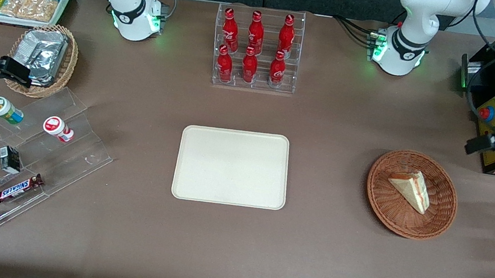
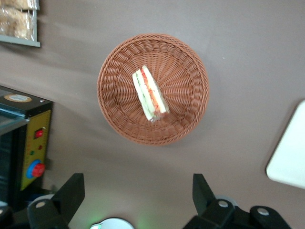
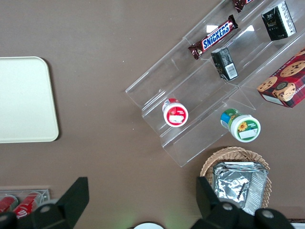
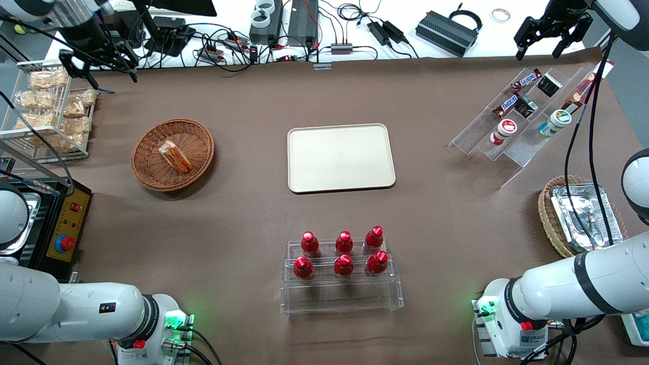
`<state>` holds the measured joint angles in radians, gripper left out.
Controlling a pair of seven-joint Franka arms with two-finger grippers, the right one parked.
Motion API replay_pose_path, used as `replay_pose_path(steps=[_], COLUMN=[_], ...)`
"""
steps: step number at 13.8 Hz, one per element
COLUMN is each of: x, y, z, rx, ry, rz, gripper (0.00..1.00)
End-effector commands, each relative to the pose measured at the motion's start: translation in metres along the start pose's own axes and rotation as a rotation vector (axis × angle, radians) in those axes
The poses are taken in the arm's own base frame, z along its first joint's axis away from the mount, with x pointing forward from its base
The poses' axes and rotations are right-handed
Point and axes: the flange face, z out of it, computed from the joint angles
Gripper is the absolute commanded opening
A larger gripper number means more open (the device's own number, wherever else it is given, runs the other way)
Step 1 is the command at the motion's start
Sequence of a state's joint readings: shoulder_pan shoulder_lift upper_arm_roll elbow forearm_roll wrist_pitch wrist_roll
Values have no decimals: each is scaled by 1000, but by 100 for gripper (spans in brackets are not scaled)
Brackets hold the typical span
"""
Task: Place sandwich from basket to tray
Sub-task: 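Lower the left gripper onto the wrapped sandwich in the basket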
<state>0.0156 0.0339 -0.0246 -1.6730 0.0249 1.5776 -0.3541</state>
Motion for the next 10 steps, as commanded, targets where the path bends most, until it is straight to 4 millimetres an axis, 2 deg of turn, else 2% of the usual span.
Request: replay_pose_path(steps=[1,5,10], x=[-2,-3,-13], y=[2,4,3], z=[37,100,179], rx=[9,-25,-75], ry=[29,74,123], rz=[-177,-386,-531], gripper=[100,100,100])
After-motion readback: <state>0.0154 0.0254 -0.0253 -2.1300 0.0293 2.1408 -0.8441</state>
